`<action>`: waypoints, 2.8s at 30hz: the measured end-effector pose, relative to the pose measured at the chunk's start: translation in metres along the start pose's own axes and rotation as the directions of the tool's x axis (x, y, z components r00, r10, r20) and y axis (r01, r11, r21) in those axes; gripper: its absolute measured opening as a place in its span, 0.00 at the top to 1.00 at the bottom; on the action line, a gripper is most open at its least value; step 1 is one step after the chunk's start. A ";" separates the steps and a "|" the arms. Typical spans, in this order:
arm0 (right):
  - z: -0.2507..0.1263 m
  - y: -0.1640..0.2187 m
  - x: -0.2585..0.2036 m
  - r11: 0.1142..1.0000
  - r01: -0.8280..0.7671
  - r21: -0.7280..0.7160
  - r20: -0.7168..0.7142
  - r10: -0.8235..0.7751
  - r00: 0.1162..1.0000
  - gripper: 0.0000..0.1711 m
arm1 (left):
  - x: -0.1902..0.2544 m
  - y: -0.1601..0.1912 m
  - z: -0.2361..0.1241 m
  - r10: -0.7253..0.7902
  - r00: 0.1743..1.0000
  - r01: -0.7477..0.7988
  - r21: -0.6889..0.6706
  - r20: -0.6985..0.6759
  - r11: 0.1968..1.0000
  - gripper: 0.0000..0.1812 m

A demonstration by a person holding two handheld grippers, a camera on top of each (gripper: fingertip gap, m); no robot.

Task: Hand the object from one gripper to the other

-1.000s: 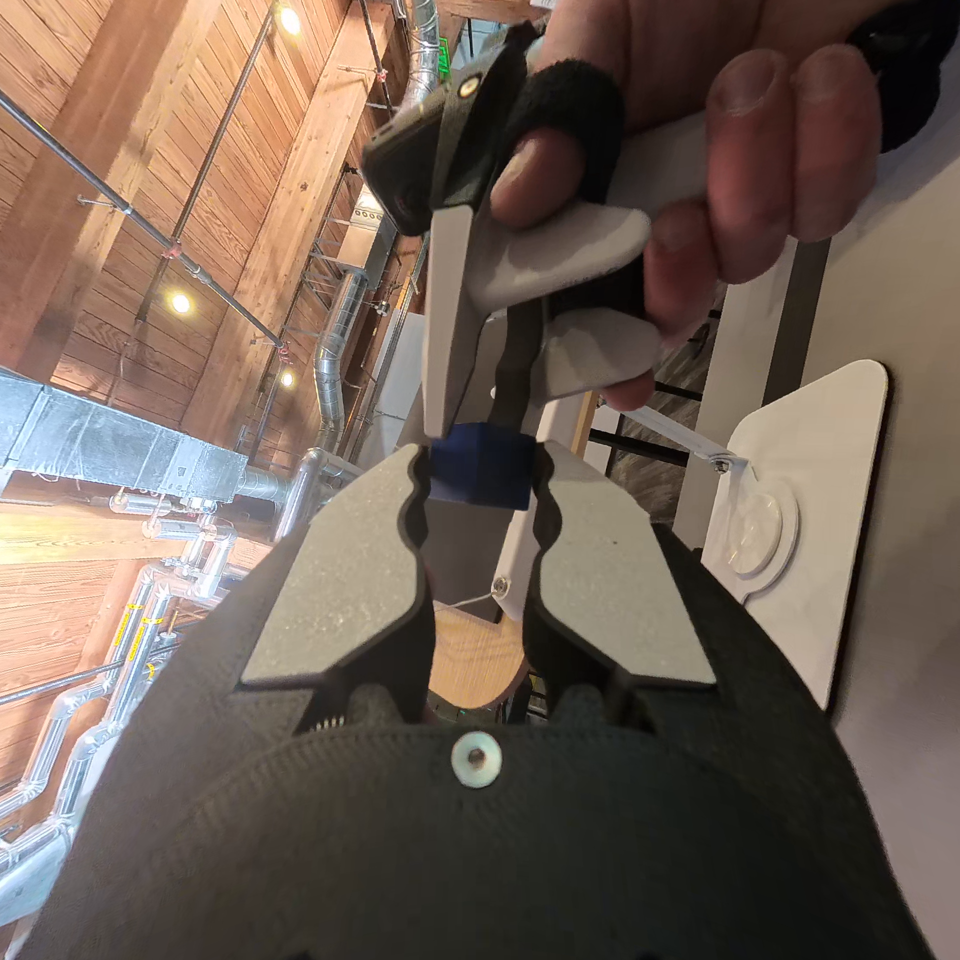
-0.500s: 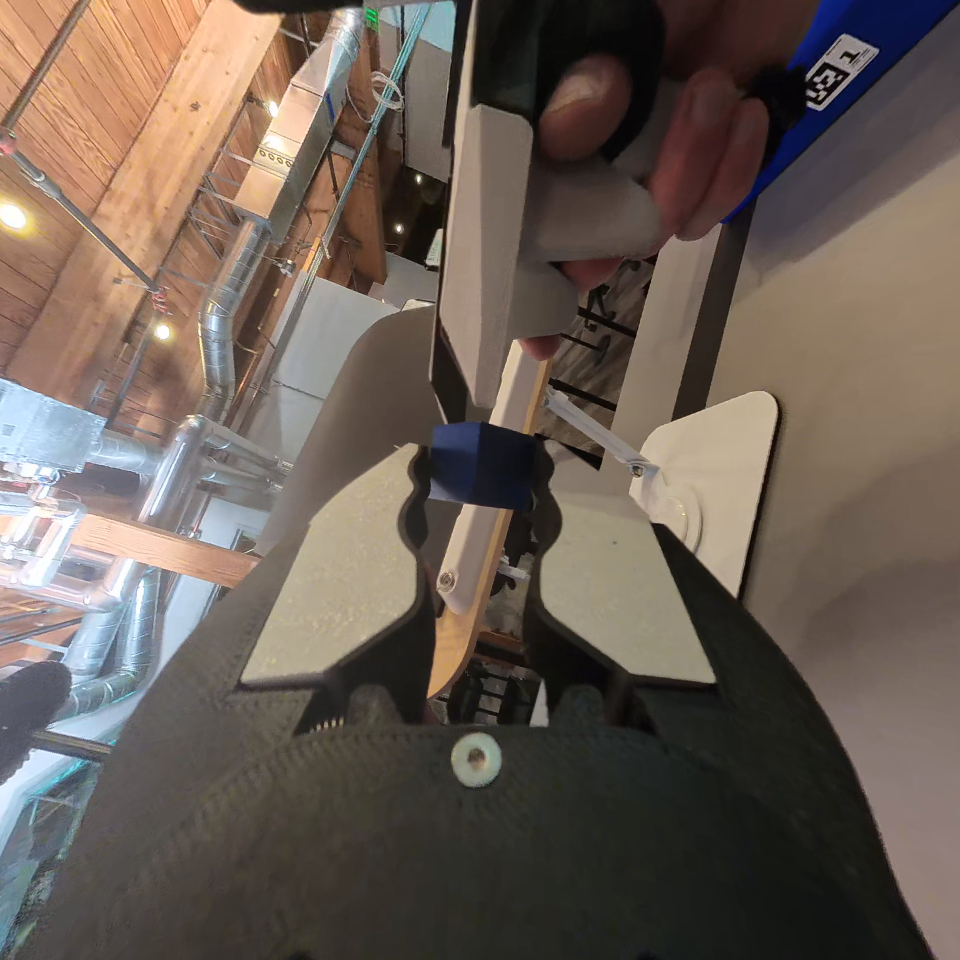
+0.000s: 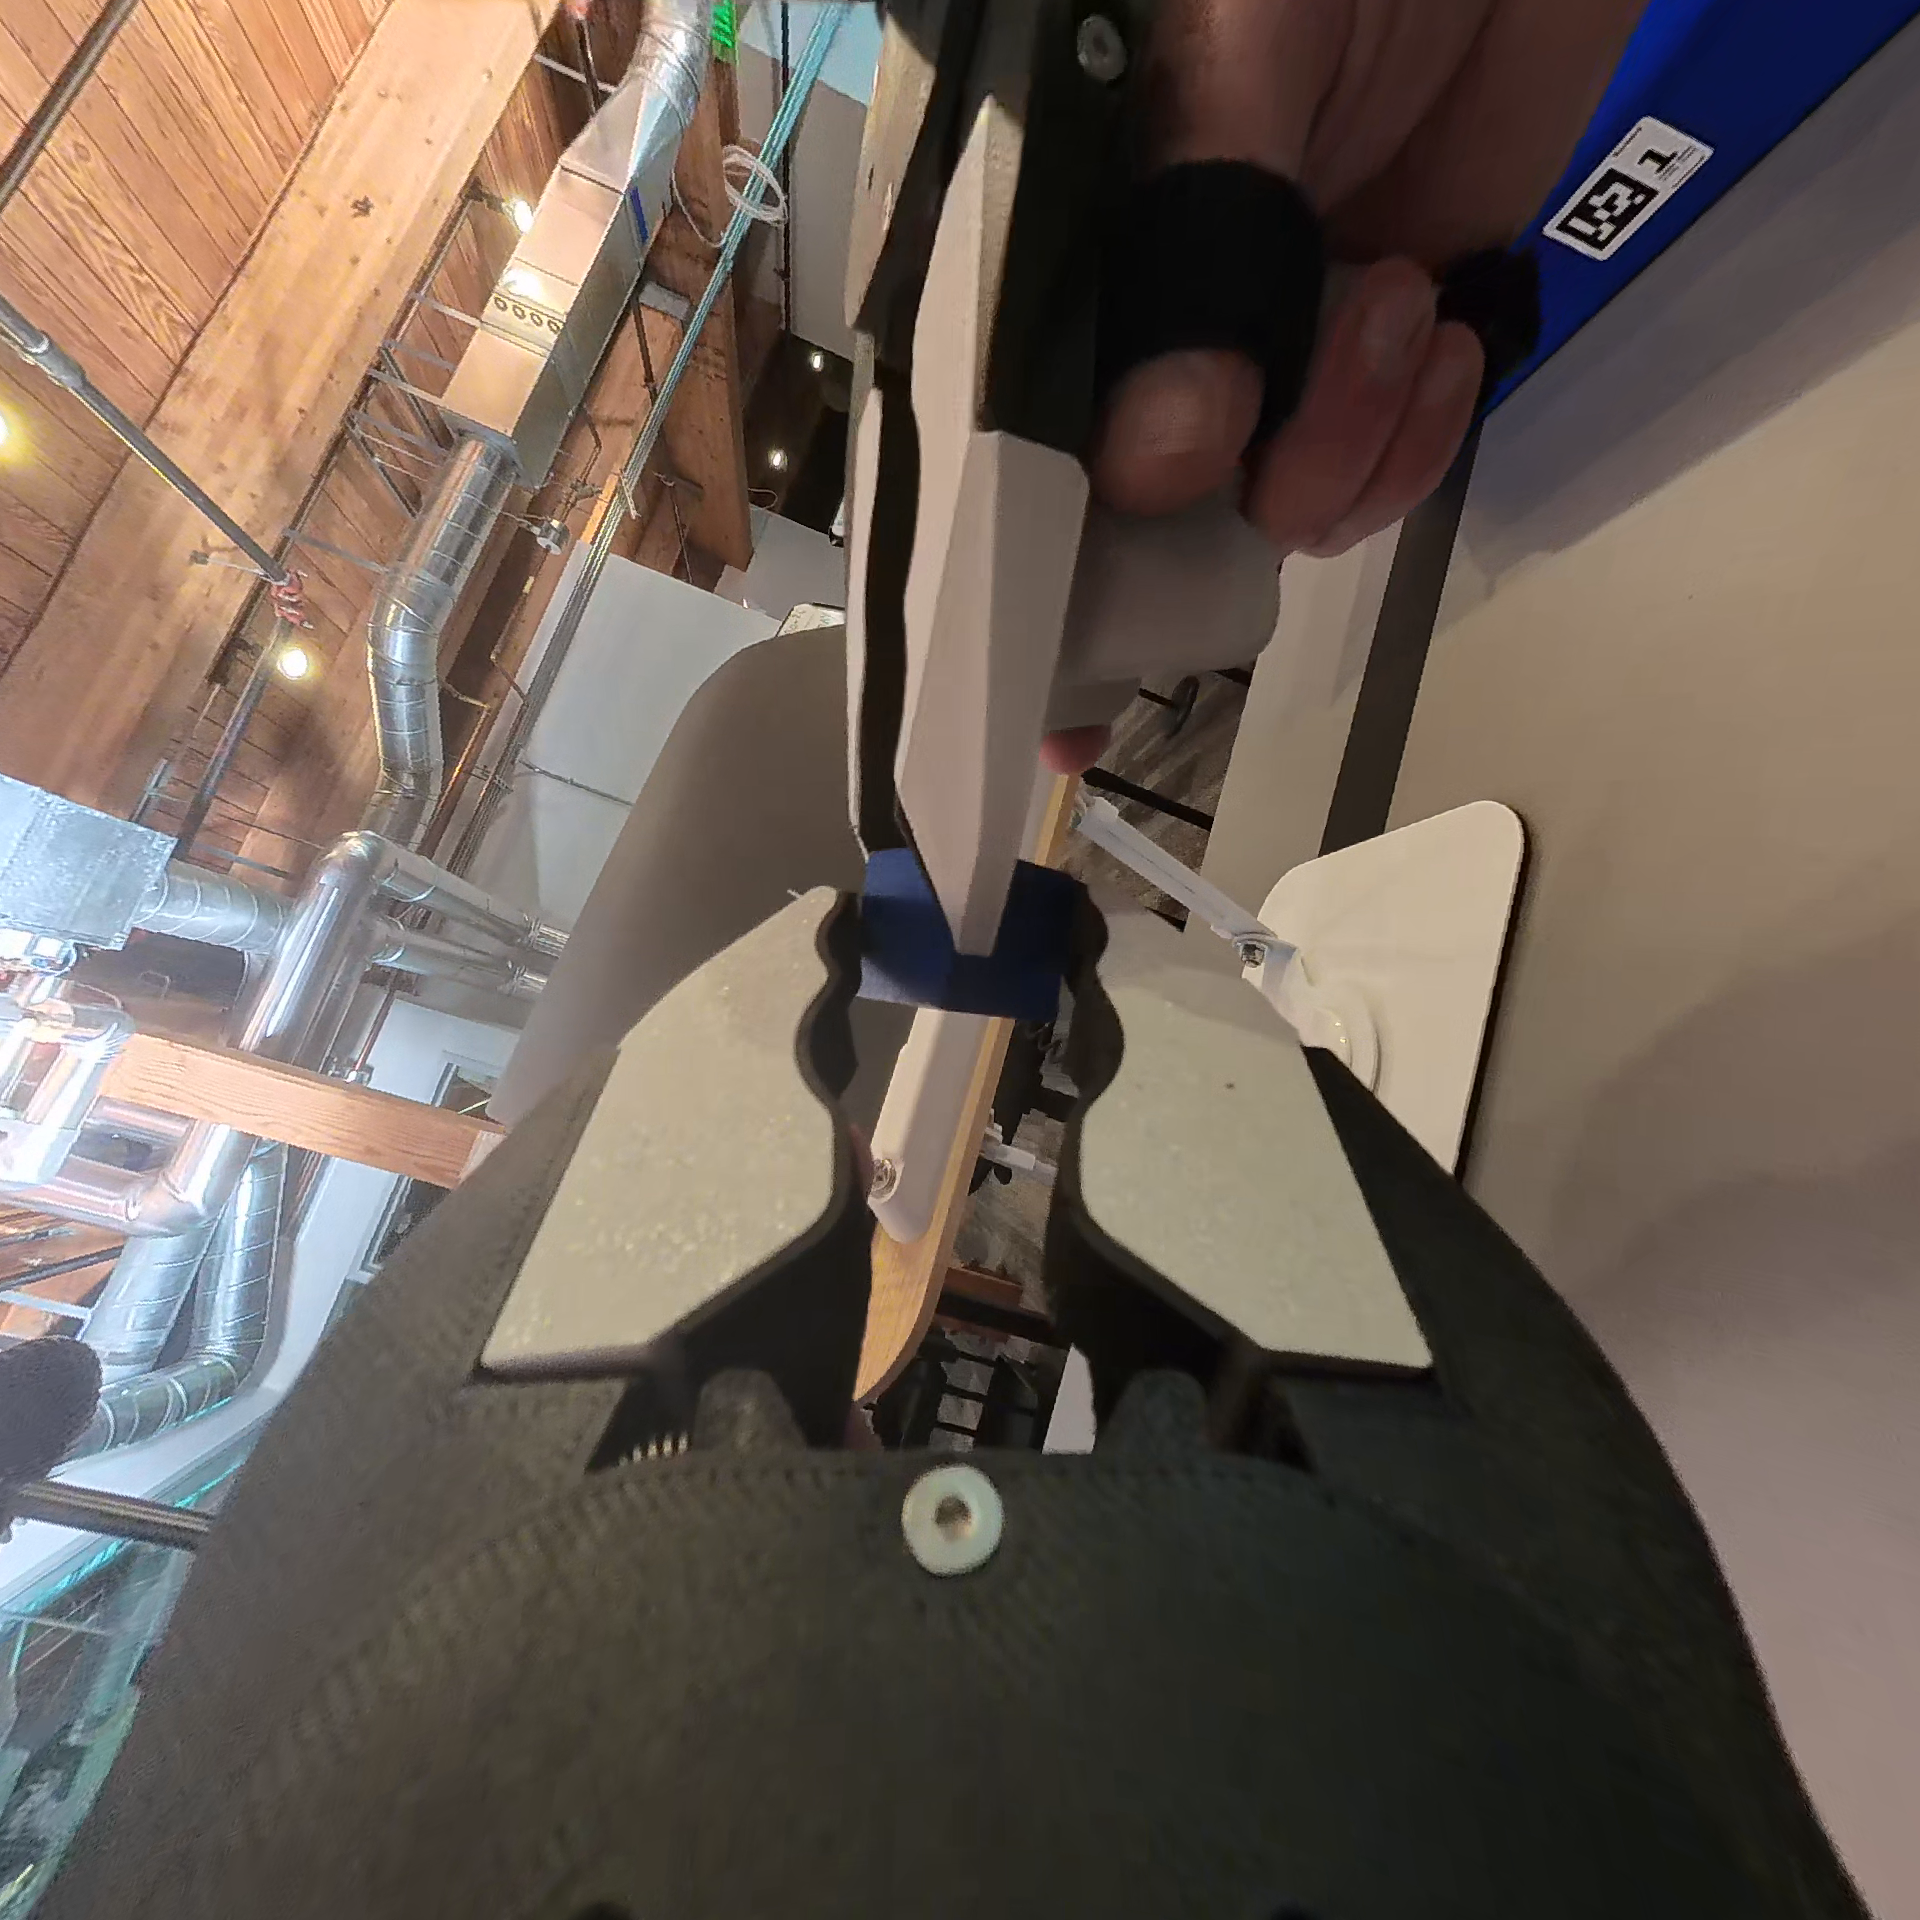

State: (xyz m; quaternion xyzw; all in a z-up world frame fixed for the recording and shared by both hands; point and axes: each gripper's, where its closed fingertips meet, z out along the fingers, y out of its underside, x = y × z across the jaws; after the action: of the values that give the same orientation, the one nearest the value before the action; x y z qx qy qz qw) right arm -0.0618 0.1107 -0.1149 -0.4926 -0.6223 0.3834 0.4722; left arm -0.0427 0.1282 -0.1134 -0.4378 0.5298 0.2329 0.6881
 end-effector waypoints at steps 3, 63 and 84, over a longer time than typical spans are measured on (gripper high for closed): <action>0.000 -0.001 0.000 1.000 0.026 -0.002 -0.011 -0.026 1.000 0.84 | -0.001 0.000 0.000 -0.002 1.000 0.002 -0.001 0.005 1.000 0.79; -0.010 -0.048 -0.013 0.937 0.283 0.203 -0.113 -0.264 0.958 0.85 | -0.035 -0.041 -0.029 -0.715 -0.184 0.981 -0.177 -0.675 -0.085 0.70; -0.020 -0.045 -0.003 0.930 0.367 0.029 -0.206 -0.354 0.912 0.74 | -0.051 -0.001 -0.009 -0.865 0.434 0.900 0.085 -0.251 0.427 0.84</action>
State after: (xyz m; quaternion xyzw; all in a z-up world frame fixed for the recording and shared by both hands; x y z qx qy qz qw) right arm -0.0538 0.0983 -0.0678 -0.3888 -0.6393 0.2597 0.6105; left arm -0.0632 0.1272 -0.0658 -0.5948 0.2976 -0.2574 0.7010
